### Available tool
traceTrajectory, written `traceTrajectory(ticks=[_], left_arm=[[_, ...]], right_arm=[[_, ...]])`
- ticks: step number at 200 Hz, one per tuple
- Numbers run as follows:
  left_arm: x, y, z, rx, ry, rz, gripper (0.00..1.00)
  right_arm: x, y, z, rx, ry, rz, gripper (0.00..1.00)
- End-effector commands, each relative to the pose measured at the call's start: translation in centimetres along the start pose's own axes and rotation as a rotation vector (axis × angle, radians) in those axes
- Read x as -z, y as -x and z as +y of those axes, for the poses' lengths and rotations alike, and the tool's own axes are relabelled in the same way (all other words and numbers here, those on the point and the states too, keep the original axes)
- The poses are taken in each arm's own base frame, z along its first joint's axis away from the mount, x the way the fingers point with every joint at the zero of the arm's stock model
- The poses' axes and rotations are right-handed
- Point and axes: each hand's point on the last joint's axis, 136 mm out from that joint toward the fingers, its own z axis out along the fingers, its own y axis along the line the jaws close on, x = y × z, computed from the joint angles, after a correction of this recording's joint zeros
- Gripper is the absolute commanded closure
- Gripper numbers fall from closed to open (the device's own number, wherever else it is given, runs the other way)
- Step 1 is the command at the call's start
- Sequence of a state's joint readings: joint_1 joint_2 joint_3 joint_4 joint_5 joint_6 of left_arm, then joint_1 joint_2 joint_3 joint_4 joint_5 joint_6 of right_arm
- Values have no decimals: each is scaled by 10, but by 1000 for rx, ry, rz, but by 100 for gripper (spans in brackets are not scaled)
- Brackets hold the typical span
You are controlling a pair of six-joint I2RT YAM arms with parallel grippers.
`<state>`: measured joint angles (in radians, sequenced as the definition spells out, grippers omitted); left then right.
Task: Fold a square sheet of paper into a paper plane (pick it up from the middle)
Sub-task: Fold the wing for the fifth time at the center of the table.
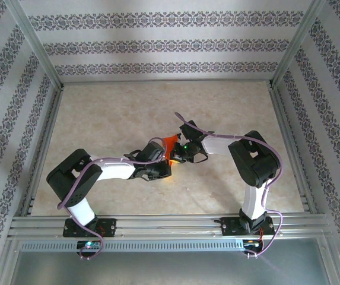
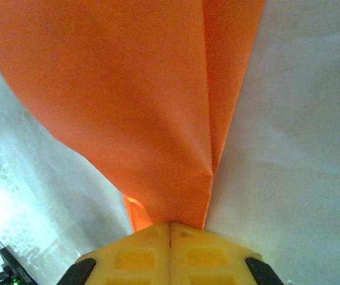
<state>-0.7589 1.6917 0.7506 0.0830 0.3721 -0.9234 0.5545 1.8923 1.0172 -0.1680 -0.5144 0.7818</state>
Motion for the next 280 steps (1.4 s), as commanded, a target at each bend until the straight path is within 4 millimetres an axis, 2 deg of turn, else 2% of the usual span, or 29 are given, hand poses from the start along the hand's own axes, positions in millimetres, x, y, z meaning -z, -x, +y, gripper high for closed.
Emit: traceTrajectory(ticks=[1, 20, 36, 64, 80, 120, 149, 186, 251, 280], left_arm=[[3, -29, 11, -17, 67, 84, 97], [8, -34, 17, -15, 85, 85, 97], [18, -28, 13, -29, 89, 50, 97], [45, 6, -9, -44, 25, -93, 97], [52, 25, -15, -29, -10, -162, 97], [30, 50, -26, 27, -84, -184, 98], [18, 56, -19, 48, -74, -176, 100], [7, 53, -6, 73, -41, -162, 100], [1, 55, 11, 72, 43, -173, 100], [-5, 46, 24, 88, 75, -144, 100]], right_arm=[[-18, -22, -78, -119, -275, 31, 94], [-18, -23, -80, -127, -274, 27, 94], [-16, -23, -79, -136, -268, 18, 94], [-11, -20, -69, -202, -219, -35, 94], [-7, -15, -60, -255, -180, -86, 94], [-5, -9, -47, -344, -122, -138, 94], [-7, -8, -43, -348, -104, -131, 94], [-8, -10, -41, -337, -95, -115, 94], [-4, -8, -33, -292, -68, -99, 93], [4, 2, -14, -215, -10, -102, 91]])
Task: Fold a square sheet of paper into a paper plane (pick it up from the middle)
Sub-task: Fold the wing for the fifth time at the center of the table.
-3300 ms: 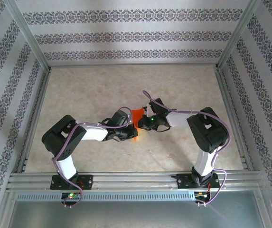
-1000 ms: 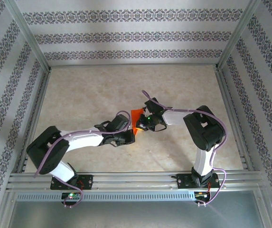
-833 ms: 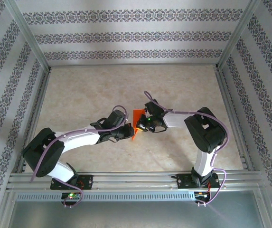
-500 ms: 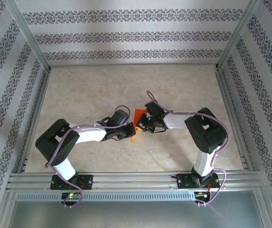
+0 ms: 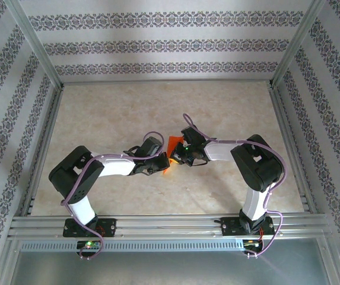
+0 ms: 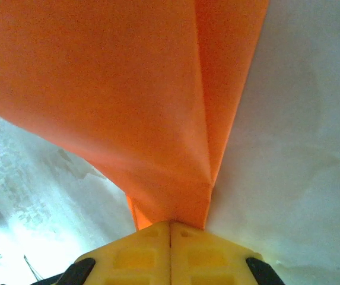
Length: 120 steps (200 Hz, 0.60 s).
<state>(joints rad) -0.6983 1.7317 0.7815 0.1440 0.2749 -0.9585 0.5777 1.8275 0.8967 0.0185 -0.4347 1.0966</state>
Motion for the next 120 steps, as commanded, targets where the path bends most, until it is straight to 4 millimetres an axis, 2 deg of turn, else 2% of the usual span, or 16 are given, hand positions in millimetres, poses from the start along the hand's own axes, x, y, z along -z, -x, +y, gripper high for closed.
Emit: traceTrajectory(ticks=[1, 30, 58, 89, 120], left_arm=[[-6, 0, 14, 16, 49, 1, 100], [-6, -7, 26, 20, 89, 19, 100], [-3, -10, 38, 20, 129, 19, 100], [-4, -12, 44, 30, 147, 20, 100], [-3, -13, 49, 45, 156, 19, 100]], right_arm=[[3, 3, -14, 29, -52, 10, 91], [24, 19, 17, 168, 34, -27, 87], [43, 31, 23, 302, 71, -74, 85], [43, 33, 15, 395, 85, -62, 84], [43, 35, 33, 474, 200, -12, 82]])
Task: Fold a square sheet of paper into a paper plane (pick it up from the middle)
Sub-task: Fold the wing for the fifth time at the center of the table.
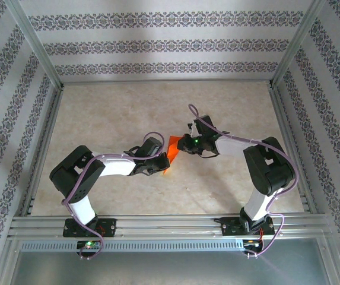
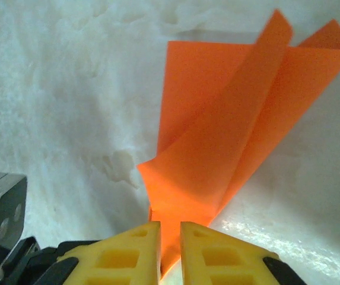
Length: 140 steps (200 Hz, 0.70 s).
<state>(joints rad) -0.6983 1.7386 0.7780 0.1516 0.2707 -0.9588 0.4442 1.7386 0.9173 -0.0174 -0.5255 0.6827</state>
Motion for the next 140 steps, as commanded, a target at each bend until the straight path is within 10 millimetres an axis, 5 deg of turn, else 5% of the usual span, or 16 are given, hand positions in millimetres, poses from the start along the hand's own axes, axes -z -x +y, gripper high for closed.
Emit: traceTrajectory(ticks=[1, 79, 140], left_arm=[[-2, -13, 47, 45, 151, 21, 100], [-1, -15, 50, 52, 153, 35, 100], [-2, -18, 50, 48, 151, 53, 100]], right_arm=[[-3, 3, 15, 118, 115, 40, 82], [-22, 20, 9, 147, 174, 80, 80], [-37, 16, 1, 136, 171, 125, 80]])
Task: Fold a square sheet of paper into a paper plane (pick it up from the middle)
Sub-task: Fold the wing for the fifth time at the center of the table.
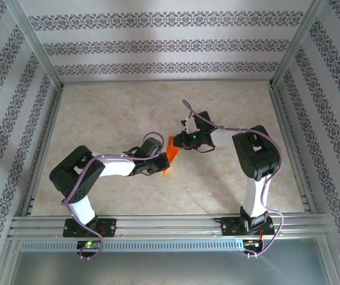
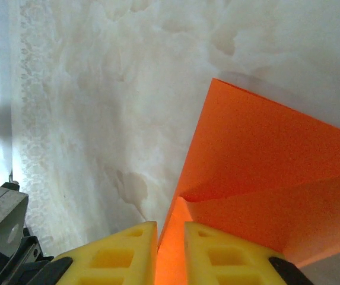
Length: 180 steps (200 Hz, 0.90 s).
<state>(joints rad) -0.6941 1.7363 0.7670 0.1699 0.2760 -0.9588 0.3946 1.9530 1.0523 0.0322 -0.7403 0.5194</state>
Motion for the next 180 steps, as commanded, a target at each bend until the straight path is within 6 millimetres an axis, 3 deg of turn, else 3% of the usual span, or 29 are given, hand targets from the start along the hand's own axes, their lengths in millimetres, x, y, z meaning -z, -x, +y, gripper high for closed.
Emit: traceTrajectory(ticks=[1, 76, 125, 138, 180], left_arm=[[-2, -18, 49, 47, 160, 56, 100], [-1, -23, 54, 46, 172, 73, 100], [-1, -22, 51, 25, 166, 82, 100], [1, -16, 41, 5, 134, 76, 100], [13, 22, -24, -107, -27, 9, 100]], right_arm=[[-5, 0, -1, 22, 17, 21, 80], [-12, -3, -20, -5, -45, 46, 81], [-17, -12, -40, -24, -185, 93, 81], [-17, -17, -46, -30, -242, 111, 81], [-15, -26, -60, -59, -390, 158, 81]])
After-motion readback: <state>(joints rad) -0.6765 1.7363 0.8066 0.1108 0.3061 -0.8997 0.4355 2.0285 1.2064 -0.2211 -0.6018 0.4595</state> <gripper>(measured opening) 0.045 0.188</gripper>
